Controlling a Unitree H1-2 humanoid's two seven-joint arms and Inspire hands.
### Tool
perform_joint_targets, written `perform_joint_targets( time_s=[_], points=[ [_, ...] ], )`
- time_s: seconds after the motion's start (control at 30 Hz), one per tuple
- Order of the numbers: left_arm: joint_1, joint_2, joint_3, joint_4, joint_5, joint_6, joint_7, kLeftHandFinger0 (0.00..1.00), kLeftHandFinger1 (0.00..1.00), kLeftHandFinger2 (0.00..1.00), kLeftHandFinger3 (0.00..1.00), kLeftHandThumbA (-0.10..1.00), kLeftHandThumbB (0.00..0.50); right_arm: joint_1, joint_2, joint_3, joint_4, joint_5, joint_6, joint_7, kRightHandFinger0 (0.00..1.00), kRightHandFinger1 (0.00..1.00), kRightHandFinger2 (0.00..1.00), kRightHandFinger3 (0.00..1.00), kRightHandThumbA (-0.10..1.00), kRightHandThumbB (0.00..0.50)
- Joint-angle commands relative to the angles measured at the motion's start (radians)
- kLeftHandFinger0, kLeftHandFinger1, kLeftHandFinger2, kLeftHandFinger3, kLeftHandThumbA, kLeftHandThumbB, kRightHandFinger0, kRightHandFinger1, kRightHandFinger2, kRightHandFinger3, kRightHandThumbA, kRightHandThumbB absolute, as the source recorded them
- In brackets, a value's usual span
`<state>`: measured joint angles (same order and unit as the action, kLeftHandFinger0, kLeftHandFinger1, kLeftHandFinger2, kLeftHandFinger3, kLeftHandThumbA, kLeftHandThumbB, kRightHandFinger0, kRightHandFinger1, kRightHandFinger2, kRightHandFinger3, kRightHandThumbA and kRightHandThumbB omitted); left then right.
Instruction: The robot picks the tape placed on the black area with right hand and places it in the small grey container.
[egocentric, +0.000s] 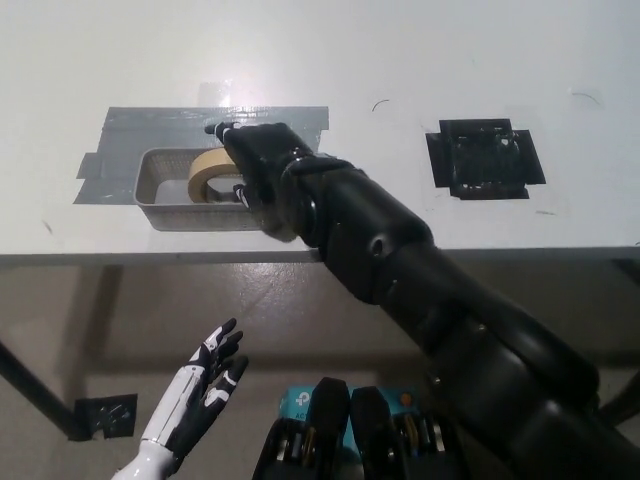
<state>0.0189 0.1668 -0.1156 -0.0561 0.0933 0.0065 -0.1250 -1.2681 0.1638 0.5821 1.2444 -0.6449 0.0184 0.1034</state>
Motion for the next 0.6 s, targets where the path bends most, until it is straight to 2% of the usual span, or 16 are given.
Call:
perform_joint_targets(
  time_s=[0.0, 0.1, 0.23, 0.4, 0.5, 0.57],
  points=[
    [-0.039, 0.025, 0.012, -0.026, -0.036, -0.021, -0.036, 1.00, 1.00, 1.00, 1.00, 0.81, 0.146, -0.039, -0.176, -0.023, -0.494, 0.243, 0.143, 0.694, 1.00, 1.00, 1.00, 1.00, 0.79, 0.500],
    [-0.043, 0.027, 0.008, -0.017, -0.026, -0.030, -0.034, 1.00, 1.00, 1.00, 1.00, 0.81, 0.137, -0.059, -0.239, -0.015, -0.611, 0.270, 0.184, 0.775, 1.00, 1.00, 1.00, 1.00, 0.80, 0.500],
    [-0.044, 0.023, 0.004, -0.017, -0.028, -0.021, -0.038, 1.00, 1.00, 1.00, 1.00, 0.81, 0.137, -0.086, -0.299, -0.054, -0.726, 0.353, 0.343, 0.874, 1.00, 1.00, 1.00, 1.00, 0.66, 0.500],
    [-0.042, 0.025, 0.001, 0.002, -0.016, -0.056, -0.031, 1.00, 1.00, 1.00, 1.00, 0.82, 0.146, -0.110, -0.369, -0.088, -0.828, 0.402, 0.405, 0.910, 1.00, 1.00, 1.00, 1.00, 0.70, 0.500],
    [-0.044, 0.028, 0.002, -0.010, -0.017, -0.042, -0.034, 1.00, 1.00, 1.00, 1.00, 0.83, 0.151, -0.100, -0.418, -0.127, -0.910, 0.441, 0.366, 0.886, 1.00, 1.00, 1.00, 1.00, 0.74, 0.500],
    [-0.047, 0.030, 0.000, -0.011, -0.011, -0.043, -0.034, 1.00, 1.00, 1.00, 1.00, 0.84, 0.142, -0.093, -0.449, -0.164, -0.971, 0.492, 0.421, 0.893, 1.00, 1.00, 1.00, 1.00, 0.72, 0.500]
  ],
)
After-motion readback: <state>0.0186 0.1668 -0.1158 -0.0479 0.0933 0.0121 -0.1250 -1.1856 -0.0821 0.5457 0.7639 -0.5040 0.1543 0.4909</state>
